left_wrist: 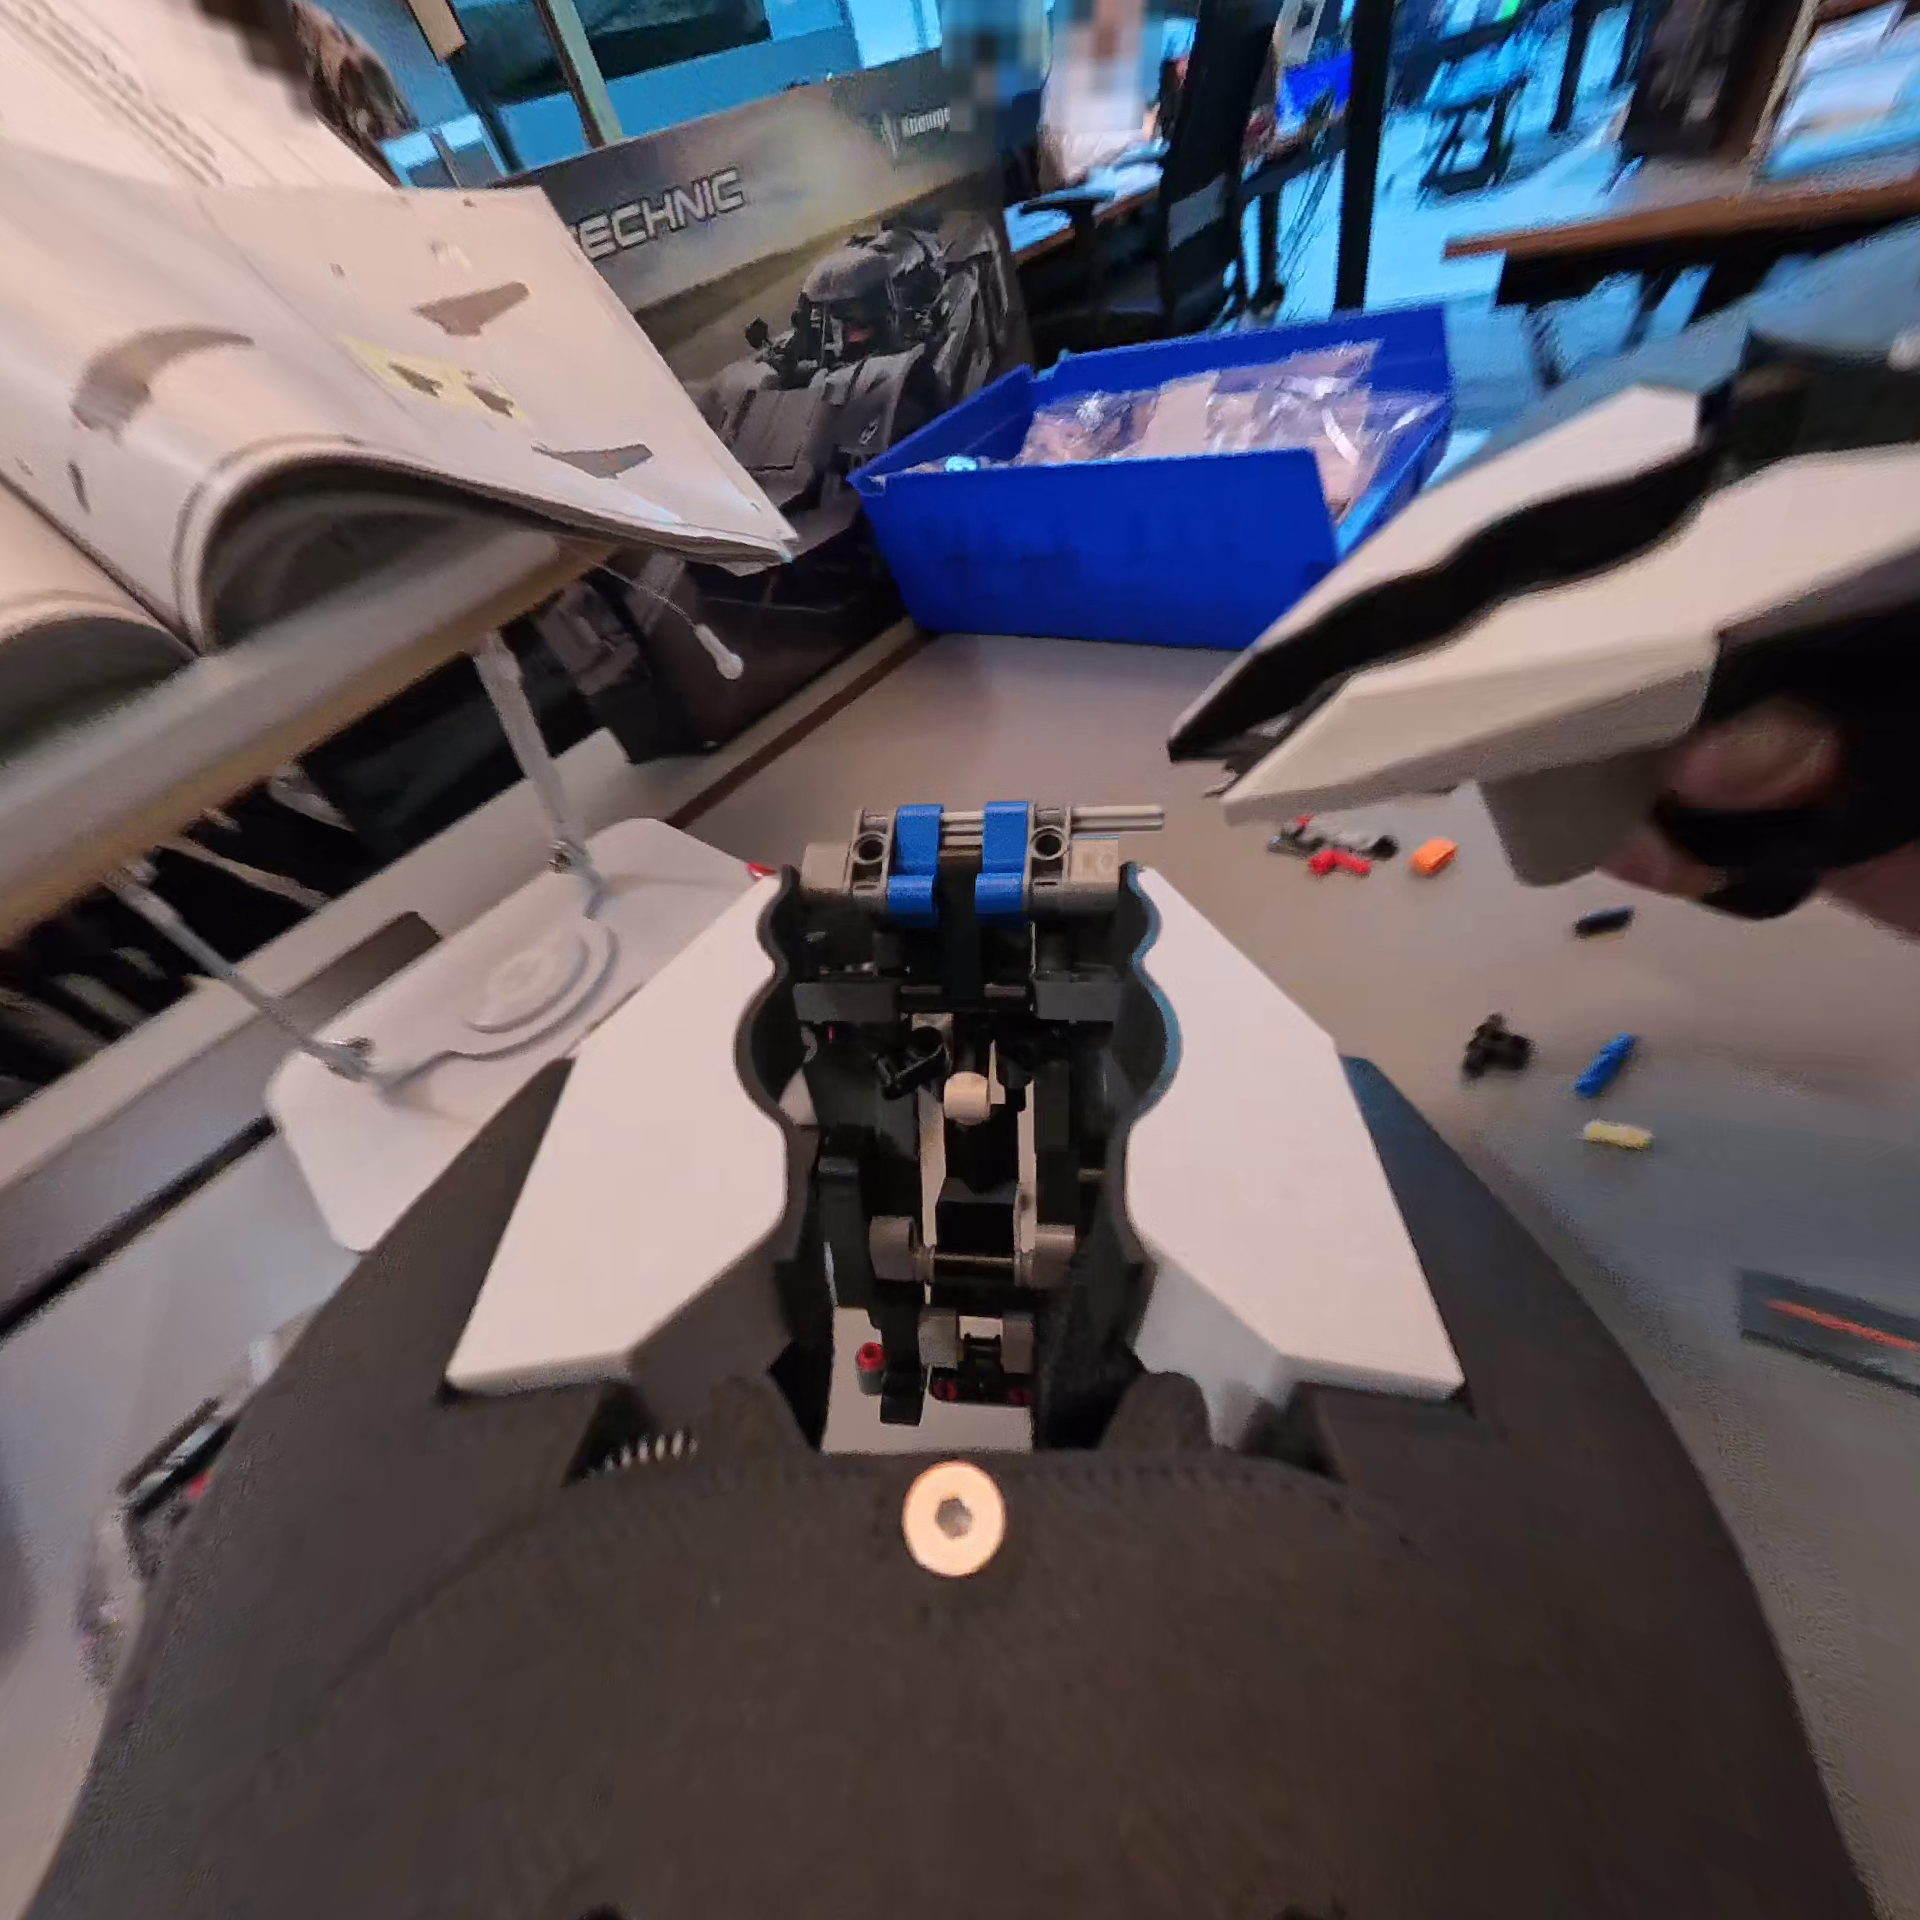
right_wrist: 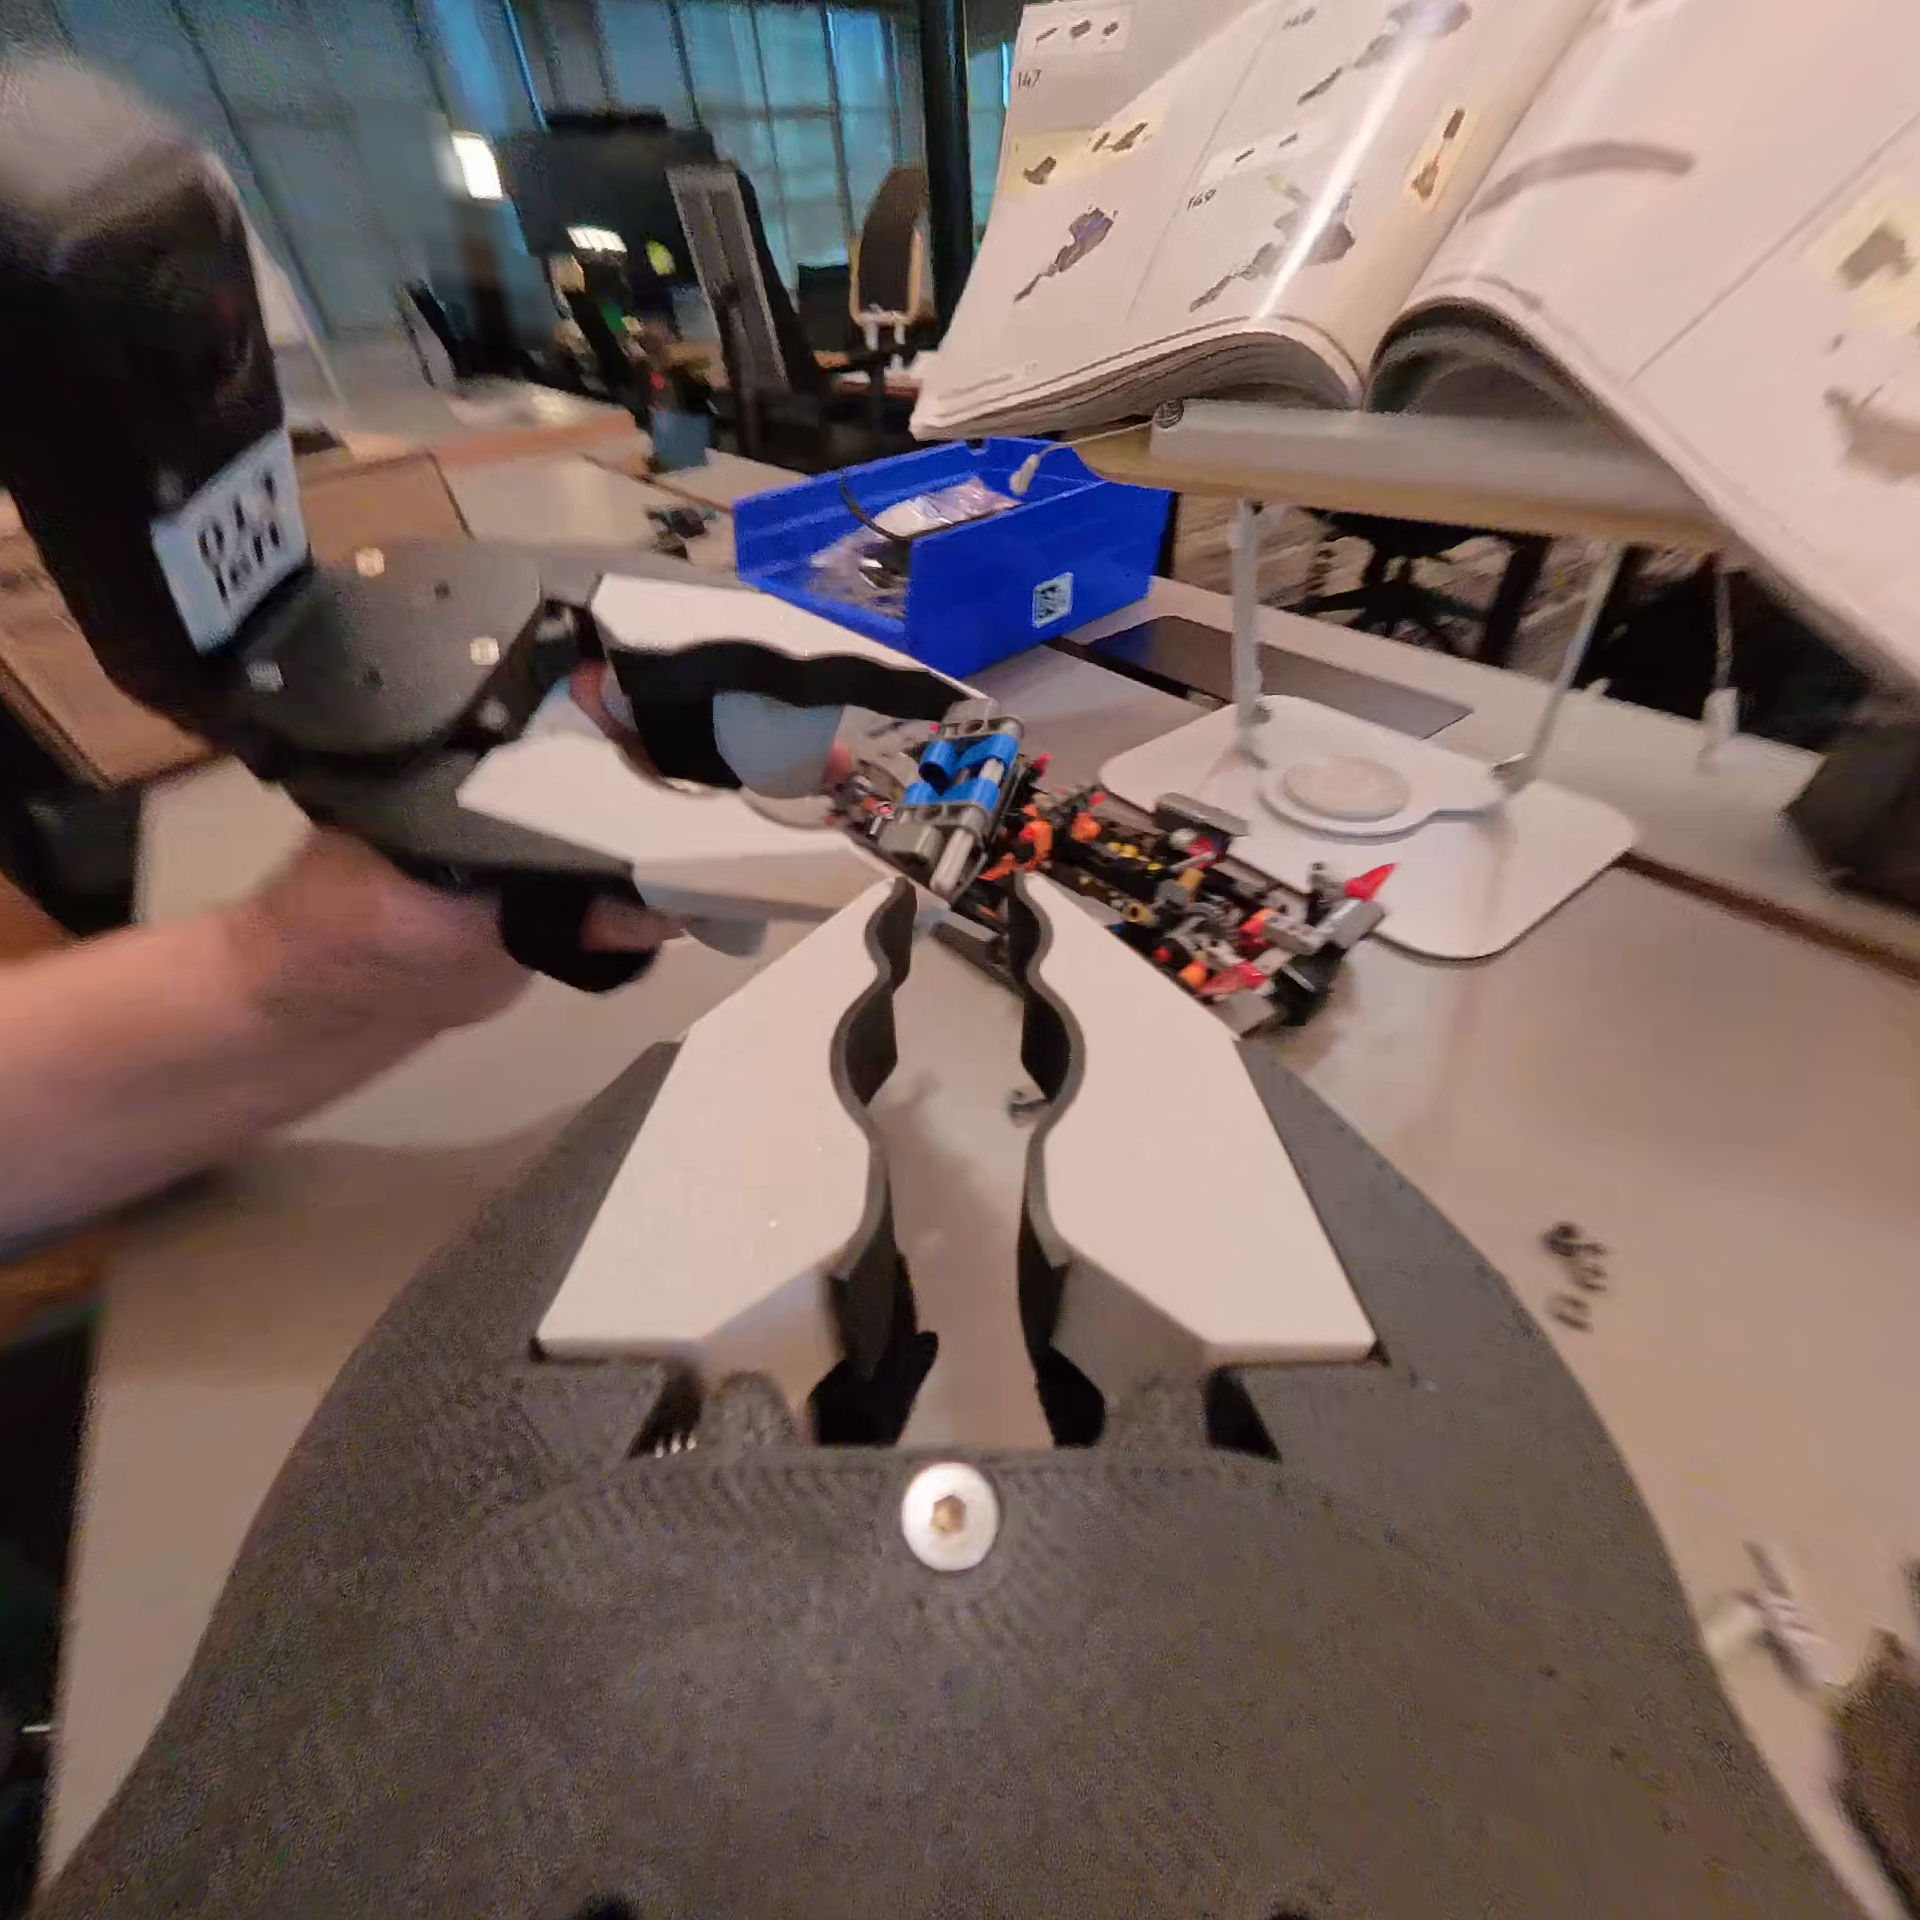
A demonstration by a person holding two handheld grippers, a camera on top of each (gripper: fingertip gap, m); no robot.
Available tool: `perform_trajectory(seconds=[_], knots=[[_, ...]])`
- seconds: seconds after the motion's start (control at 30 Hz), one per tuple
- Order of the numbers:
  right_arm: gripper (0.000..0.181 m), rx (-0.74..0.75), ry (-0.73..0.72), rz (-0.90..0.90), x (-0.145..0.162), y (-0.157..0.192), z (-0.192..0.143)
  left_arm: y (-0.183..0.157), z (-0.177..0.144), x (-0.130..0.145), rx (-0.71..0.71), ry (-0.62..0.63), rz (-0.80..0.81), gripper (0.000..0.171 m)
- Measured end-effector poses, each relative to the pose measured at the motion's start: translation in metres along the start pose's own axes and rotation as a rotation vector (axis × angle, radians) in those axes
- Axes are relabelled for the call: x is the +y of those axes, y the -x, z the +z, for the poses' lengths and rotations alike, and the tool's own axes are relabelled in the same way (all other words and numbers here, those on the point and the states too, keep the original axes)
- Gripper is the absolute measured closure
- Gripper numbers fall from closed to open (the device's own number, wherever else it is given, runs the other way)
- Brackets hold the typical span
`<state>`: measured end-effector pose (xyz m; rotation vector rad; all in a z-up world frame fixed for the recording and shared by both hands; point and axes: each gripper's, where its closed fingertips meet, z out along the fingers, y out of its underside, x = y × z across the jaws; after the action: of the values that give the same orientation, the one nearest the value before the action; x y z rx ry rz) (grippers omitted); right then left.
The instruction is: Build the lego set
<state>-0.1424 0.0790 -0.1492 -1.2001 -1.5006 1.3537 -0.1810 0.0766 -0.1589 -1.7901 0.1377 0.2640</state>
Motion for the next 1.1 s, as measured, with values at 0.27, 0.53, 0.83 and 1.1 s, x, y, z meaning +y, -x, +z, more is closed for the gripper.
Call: perform_trajectory(seconds=[0.27, 0.53, 0.83, 1.1], knots=[[0.178, -0.138, -0.046, 0.291, 0.002, 0.003, 0.005, -0.009, 0.001, -0.011, -0.095, -0.044, 0.187, 0.114], [0.180, -0.164, -0.066, 0.391, 0.004, 0.004, 0.006, -0.008, -0.001, -0.010, -0.152, -0.032, 0.247, 0.114], [0.180, -0.149, -0.074, 0.380, 0.007, 0.004, 0.006, -0.008, -0.001, -0.006, -0.142, -0.027, 0.191, 0.114], [0.180, -0.145, -0.076, 0.381, 0.012, 0.003, -0.002, -0.016, 0.003, -0.003, -0.117, -0.029, 0.193, 0.114]])
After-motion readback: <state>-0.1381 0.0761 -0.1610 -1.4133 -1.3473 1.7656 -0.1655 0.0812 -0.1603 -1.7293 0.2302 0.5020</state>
